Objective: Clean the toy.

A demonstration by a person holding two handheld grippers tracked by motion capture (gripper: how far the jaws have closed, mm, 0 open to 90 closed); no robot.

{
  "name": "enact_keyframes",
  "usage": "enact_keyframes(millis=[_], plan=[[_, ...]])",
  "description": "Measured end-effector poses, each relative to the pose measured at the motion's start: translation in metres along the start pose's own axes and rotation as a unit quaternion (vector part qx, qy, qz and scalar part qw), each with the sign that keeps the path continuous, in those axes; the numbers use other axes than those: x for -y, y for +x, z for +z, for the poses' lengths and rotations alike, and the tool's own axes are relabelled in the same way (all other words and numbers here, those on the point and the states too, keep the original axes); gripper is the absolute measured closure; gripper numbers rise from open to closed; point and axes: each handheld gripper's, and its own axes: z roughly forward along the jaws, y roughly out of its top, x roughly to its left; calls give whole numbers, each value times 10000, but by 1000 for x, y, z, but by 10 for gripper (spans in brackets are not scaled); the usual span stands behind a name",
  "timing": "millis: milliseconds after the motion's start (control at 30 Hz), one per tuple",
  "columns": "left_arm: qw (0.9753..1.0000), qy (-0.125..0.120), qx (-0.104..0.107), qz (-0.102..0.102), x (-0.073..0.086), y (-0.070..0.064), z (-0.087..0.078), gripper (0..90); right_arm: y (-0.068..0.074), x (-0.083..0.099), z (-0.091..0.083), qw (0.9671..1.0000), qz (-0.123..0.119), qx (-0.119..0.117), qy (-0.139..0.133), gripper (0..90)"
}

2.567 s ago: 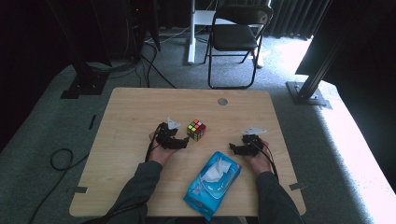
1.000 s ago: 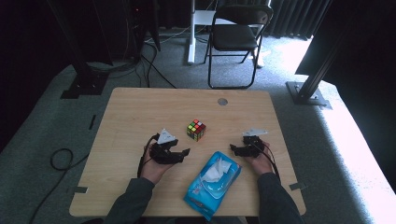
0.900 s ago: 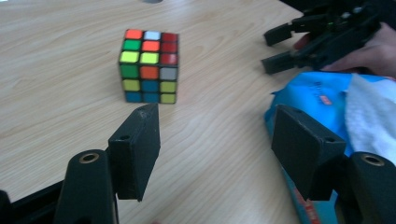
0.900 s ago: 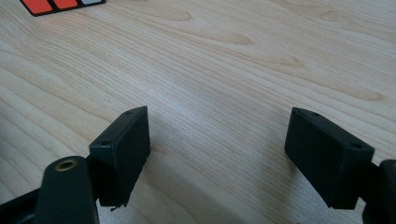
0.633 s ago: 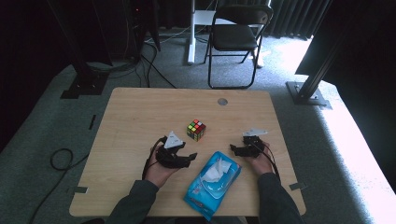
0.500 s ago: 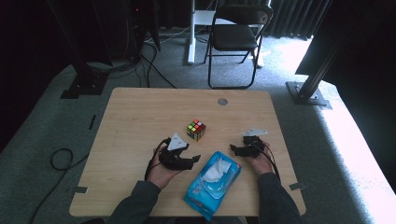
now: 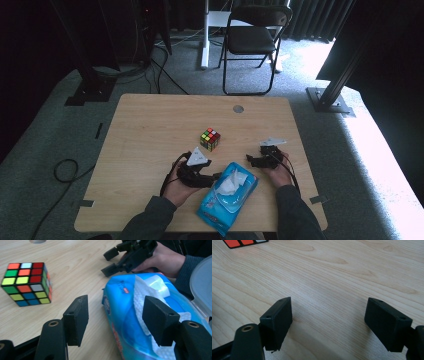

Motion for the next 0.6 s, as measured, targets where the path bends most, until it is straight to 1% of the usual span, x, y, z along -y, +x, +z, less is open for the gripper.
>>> enact_keyframes(millis=[67, 133, 233, 333, 433, 500, 600], plan=[[9999, 62, 76, 87, 0, -5, 3, 426, 0, 0, 0, 10000, 0, 0, 0, 218], [9998, 91, 140, 131, -1, -10, 6, 429, 0, 0, 0, 10000, -1, 0, 0, 218], [9995, 117, 259, 140, 0, -15, 10, 426, 0, 0, 0, 10000, 1, 0, 0, 218], [9992, 179, 350, 122, 2, -16, 15, 427, 0, 0, 0, 10000, 1, -1, 0, 218], [9986, 253, 426, 168, 4, -19, 20, 439, 0, 0, 0, 10000, 0, 0, 0, 218], [9983, 297, 457, 191, 5, -21, 23, 460, 0, 0, 0, 10000, 0, -1, 0, 218], [9981, 337, 469, 196, 6, -23, 25, 527, 0, 0, 0, 10000, 0, 0, -1, 218]])
